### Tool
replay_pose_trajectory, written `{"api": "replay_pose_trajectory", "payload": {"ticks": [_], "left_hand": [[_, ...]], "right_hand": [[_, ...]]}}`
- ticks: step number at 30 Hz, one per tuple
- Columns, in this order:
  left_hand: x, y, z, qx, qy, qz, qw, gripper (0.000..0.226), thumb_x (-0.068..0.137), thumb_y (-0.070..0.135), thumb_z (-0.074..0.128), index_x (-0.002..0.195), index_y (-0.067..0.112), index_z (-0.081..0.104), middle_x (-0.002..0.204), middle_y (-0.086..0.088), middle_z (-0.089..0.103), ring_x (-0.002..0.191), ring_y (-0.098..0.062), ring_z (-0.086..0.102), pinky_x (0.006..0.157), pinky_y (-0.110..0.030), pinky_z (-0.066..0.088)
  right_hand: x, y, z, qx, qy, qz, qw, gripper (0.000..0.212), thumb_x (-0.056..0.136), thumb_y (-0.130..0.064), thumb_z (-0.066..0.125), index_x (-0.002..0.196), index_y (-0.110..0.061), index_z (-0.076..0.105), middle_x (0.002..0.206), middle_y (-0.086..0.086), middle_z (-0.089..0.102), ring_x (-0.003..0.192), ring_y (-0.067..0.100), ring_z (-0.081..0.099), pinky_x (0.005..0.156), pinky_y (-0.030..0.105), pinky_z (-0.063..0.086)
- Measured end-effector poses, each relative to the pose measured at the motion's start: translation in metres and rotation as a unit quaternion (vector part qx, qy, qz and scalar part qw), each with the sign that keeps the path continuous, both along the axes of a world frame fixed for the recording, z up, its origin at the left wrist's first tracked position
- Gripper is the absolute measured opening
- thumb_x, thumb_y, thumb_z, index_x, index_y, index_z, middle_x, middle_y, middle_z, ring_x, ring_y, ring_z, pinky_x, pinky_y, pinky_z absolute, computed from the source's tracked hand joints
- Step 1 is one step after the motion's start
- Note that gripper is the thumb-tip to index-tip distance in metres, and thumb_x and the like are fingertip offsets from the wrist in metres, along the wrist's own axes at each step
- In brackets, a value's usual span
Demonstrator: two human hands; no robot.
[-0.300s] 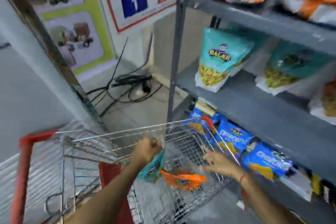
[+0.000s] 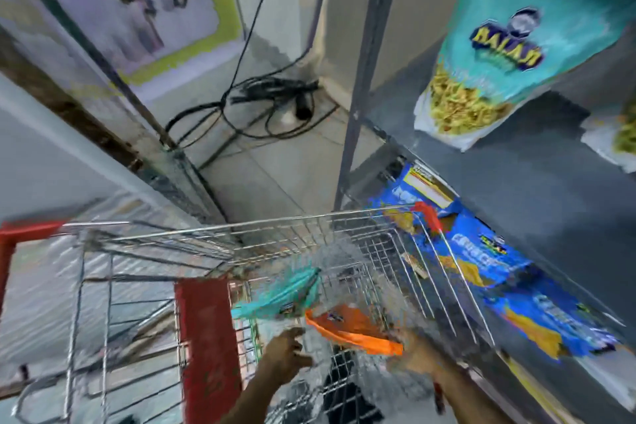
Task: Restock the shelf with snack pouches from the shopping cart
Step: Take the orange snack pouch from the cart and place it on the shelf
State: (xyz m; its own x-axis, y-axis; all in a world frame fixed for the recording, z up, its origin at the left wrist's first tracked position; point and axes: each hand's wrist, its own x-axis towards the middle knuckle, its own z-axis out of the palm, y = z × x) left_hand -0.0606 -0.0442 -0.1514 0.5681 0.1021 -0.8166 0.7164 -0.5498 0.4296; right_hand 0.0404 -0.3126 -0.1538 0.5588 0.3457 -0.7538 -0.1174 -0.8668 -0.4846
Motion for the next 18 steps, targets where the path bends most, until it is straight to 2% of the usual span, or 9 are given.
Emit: {"api": "replay_pose_trajectory", "payload": {"ticks": [2,4,6,8,10,12,14,16,18], "left_hand": [[0.008,-0.018,-0.016,-0.009,-0.02,0.07,0.997,0.046,0.075,0.009,0.076,0.119,0.009,0.059,0.099,-0.008,0.067,0.083,-0.017,0.062,0.058,-0.009,0.047],[0.022,-0.032,-0.023,0.023,-0.038,0.12,0.992,0.014,0.077,0.015,0.074,0.087,0.022,0.066,0.073,0.007,0.066,0.076,-0.017,0.064,0.048,-0.006,0.04],[0.034,-0.038,-0.027,0.051,-0.056,0.161,0.984,0.023,0.079,0.023,0.071,0.06,0.029,0.062,0.056,0.017,0.058,0.072,-0.012,0.063,0.044,-0.007,0.034],[0.044,-0.041,-0.025,0.058,-0.068,0.164,0.982,0.021,0.081,0.025,0.07,0.06,0.027,0.065,0.058,0.017,0.06,0.07,-0.011,0.063,0.049,-0.015,0.038],[0.05,-0.042,-0.021,0.055,-0.077,0.175,0.98,0.015,0.081,0.025,0.07,0.067,0.021,0.068,0.065,0.011,0.064,0.068,-0.012,0.062,0.059,-0.023,0.041],[0.052,-0.042,-0.015,0.042,-0.095,0.184,0.977,0.02,0.082,0.027,0.069,0.064,0.021,0.065,0.066,0.01,0.064,0.066,-0.012,0.06,0.062,-0.025,0.04],[0.052,-0.043,-0.005,0.025,-0.12,0.191,0.974,0.026,0.084,0.029,0.068,0.06,0.02,0.06,0.069,0.007,0.068,0.065,-0.011,0.06,0.061,-0.026,0.041],[0.051,-0.044,0.008,0.007,-0.149,0.199,0.969,0.029,0.085,0.03,0.067,0.058,0.024,0.056,0.067,0.007,0.067,0.065,-0.012,0.06,0.063,-0.028,0.044],[0.05,-0.043,0.025,0.004,-0.196,0.183,0.963,0.032,0.087,0.032,0.064,0.058,0.024,0.054,0.063,0.007,0.062,0.066,-0.017,0.059,0.063,-0.031,0.044]], "right_hand": [[0.007,-0.003,-0.015,0.028,-0.003,0.032,0.999,0.024,0.07,-0.014,0.07,0.07,-0.036,0.063,0.069,-0.005,0.062,0.068,0.006,0.057,0.06,0.028,0.044],[0.015,-0.007,-0.019,0.023,-0.01,0.018,1.0,0.026,0.067,-0.019,0.073,0.054,-0.039,0.063,0.056,-0.008,0.061,0.055,0.0,0.055,0.054,0.023,0.038],[0.021,-0.013,-0.025,0.037,-0.028,-0.037,0.998,0.034,0.068,-0.017,0.074,0.045,-0.037,0.06,0.046,-0.008,0.057,0.048,-0.007,0.05,0.051,0.021,0.035],[0.023,-0.017,-0.027,0.051,-0.031,-0.085,0.995,0.037,0.071,-0.008,0.075,0.046,-0.03,0.059,0.041,-0.014,0.058,0.046,-0.009,0.052,0.05,0.017,0.034],[0.024,-0.017,-0.027,0.054,-0.054,-0.135,0.988,0.029,0.073,-0.003,0.073,0.055,-0.022,0.062,0.045,-0.02,0.063,0.049,-0.011,0.057,0.052,0.018,0.04],[0.023,-0.017,-0.024,0.063,-0.077,-0.163,0.982,0.011,0.075,-0.006,0.072,0.065,-0.01,0.069,0.062,-0.005,0.074,0.06,0.006,0.067,0.059,0.026,0.048],[0.02,-0.018,-0.018,0.068,-0.101,-0.159,0.98,0.015,0.078,-0.014,0.07,0.074,0.0,0.071,0.075,0.02,0.075,0.067,0.022,0.07,0.066,0.035,0.052],[0.015,-0.019,-0.01,0.075,-0.113,-0.177,0.975,0.019,0.08,-0.018,0.069,0.078,0.001,0.072,0.08,0.024,0.074,0.075,0.032,0.072,0.074,0.044,0.055],[0.006,-0.017,0.006,0.082,-0.147,-0.2,0.965,0.022,0.081,-0.019,0.069,0.074,0.001,0.071,0.079,0.019,0.075,0.073,0.033,0.07,0.073,0.046,0.053]]}}
